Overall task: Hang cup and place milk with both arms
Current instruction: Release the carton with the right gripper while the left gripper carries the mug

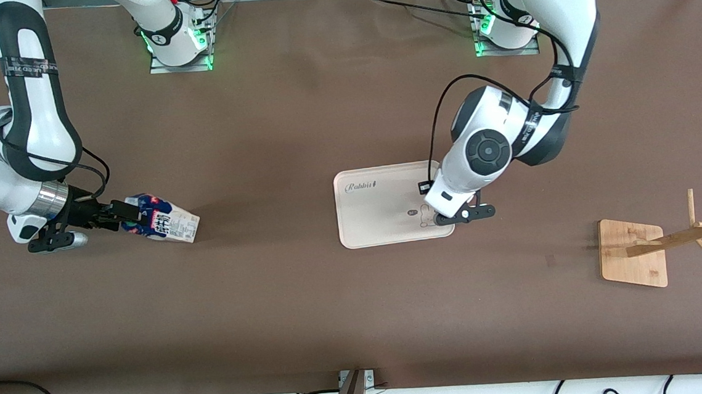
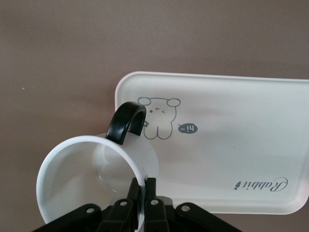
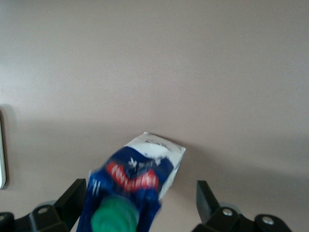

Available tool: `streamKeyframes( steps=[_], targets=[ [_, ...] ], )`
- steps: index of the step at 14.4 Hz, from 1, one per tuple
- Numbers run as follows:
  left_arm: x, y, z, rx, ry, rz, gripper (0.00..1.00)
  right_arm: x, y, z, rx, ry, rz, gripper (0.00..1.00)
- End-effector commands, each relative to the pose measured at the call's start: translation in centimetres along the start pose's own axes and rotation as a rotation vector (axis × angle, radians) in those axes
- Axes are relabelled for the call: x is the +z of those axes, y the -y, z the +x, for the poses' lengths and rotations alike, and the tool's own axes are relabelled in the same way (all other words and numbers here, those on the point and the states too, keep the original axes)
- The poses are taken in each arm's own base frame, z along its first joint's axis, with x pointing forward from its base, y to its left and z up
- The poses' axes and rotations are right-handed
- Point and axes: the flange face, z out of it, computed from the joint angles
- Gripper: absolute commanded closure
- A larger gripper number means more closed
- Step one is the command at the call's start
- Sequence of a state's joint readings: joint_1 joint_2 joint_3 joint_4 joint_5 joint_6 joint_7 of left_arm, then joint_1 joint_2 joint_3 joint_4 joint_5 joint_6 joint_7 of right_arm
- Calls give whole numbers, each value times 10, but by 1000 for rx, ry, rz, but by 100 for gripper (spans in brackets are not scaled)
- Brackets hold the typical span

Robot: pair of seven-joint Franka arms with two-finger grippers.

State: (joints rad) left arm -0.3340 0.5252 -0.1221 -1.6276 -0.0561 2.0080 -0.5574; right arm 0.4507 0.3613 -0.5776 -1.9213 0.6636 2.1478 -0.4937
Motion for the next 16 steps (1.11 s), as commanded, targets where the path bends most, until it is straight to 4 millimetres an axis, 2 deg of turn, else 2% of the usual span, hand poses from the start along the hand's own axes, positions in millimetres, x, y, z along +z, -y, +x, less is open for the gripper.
streamKeyframes(
  steps=[1,3,4,5,7,10,12,14,16],
  targets=[
    [-65,36,19,30,18,15,100,-6,4,-6,-16,-11,35,0],
    [-125,76,35,39,48,16,100,-8,6,-7,-19,-3,48,0],
    [-151,101,43,33,51,8,100,-10,8,-7,-20,7,56,0],
    [-167,121,47,36,57,1,100,-11,8,-7,-23,13,61,0],
    [-186,156,55,30,58,-6,100,-23,14,-3,-36,1,69,0],
    [-200,215,68,5,50,-11,100,-45,24,0,-82,14,55,0],
    [-214,241,74,35,23,-20,100,-76,37,11,-160,42,-5,0],
    [-221,264,75,46,13,-29,100,-119,41,21,-214,71,-78,0],
    [-237,275,69,79,-14,-24,100,-161,38,26,-233,100,-138,0]
  ],
)
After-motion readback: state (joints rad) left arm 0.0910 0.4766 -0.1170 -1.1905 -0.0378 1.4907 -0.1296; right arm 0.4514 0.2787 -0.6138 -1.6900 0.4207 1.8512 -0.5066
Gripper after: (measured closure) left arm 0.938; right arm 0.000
